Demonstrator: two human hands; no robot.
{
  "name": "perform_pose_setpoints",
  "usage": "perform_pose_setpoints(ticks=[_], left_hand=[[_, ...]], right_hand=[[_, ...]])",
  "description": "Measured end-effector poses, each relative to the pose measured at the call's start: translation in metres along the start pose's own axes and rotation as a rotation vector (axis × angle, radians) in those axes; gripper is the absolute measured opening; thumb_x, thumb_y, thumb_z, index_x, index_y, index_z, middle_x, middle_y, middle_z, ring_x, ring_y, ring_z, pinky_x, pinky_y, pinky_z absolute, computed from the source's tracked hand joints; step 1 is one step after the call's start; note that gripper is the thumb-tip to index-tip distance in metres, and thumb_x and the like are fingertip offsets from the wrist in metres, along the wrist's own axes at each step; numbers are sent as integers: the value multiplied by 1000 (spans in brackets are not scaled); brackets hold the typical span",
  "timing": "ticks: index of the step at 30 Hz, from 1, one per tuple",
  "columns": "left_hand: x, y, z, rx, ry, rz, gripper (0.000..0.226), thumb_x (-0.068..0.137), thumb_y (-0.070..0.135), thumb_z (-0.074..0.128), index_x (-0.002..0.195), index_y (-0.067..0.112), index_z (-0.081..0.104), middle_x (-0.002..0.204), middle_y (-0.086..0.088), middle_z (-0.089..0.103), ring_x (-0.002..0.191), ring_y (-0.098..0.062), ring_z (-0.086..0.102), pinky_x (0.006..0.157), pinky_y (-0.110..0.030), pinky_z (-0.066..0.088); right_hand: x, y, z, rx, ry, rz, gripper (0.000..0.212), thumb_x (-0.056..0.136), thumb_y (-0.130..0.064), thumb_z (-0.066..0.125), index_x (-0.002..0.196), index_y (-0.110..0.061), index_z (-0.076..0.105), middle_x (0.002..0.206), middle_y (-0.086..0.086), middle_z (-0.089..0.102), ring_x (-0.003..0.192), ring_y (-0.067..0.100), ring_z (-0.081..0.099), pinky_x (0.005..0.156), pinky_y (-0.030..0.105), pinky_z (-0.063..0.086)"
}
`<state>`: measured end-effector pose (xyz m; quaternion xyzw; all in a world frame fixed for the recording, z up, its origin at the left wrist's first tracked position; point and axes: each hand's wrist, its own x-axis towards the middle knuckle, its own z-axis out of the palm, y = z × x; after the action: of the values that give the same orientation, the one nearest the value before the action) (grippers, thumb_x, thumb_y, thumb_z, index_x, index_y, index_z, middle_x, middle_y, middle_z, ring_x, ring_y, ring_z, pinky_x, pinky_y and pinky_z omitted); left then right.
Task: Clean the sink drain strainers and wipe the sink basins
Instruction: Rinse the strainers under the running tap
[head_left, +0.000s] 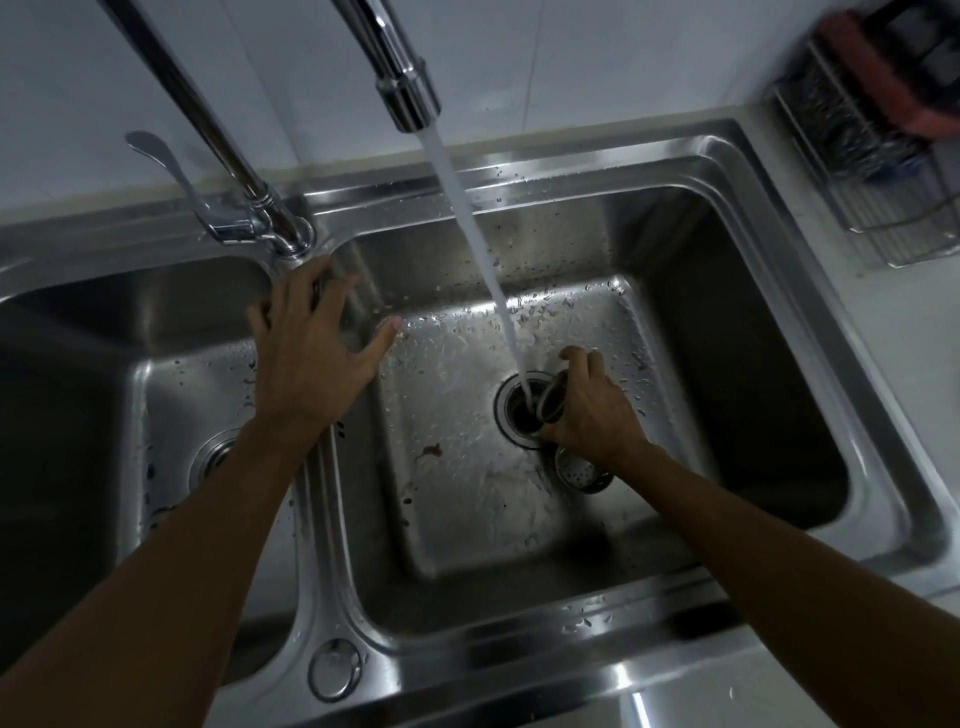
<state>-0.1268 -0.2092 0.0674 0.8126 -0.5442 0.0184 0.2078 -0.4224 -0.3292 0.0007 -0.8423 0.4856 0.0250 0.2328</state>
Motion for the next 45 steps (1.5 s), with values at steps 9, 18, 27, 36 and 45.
perform_pose_setpoints(ticks=[9,18,27,36,45], left_hand=[[1,-2,3,19,25,7,65,89,72,55,133,24,56,149,-7,42,141,-31,40,111,-58,29],[1,0,4,15,56,0,65,90,72,54,132,23,56,150,-7,43,141,-30,40,110,-53,29],[-3,4,-4,-32,48,-30,68,91,69,56,142,24,50,158,-8,37,146,-29,35,115,-51,25],[37,-19,-63,89,431,-77,55,95,56,60,128,12,56,131,-11,57,121,-28,53,101,-44,36],[111,-90,-92,265,62,-61,72,102,50,48,148,-5,39,146,-29,48,133,-44,46,110,-56,30]], right_hand=[[-39,-12,-3,-46,-94,-215,91,61,-57,81,135,-20,45,134,2,50,119,20,48,98,32,49],[-45,-40,37,-82,-337,-380,103,62,-34,88,144,-23,27,137,9,38,120,28,49,97,40,52],[-41,-61,27,-91,-313,-346,123,64,-78,74,158,-23,15,158,5,30,143,29,33,114,46,40],[32,-224,-47,1224,-93,-80,32,104,-18,56,136,-14,56,127,0,66,122,13,62,110,37,48],[49,-296,-65,1916,-198,13,33,97,10,35,107,-9,61,120,16,65,119,22,61,118,39,40]])
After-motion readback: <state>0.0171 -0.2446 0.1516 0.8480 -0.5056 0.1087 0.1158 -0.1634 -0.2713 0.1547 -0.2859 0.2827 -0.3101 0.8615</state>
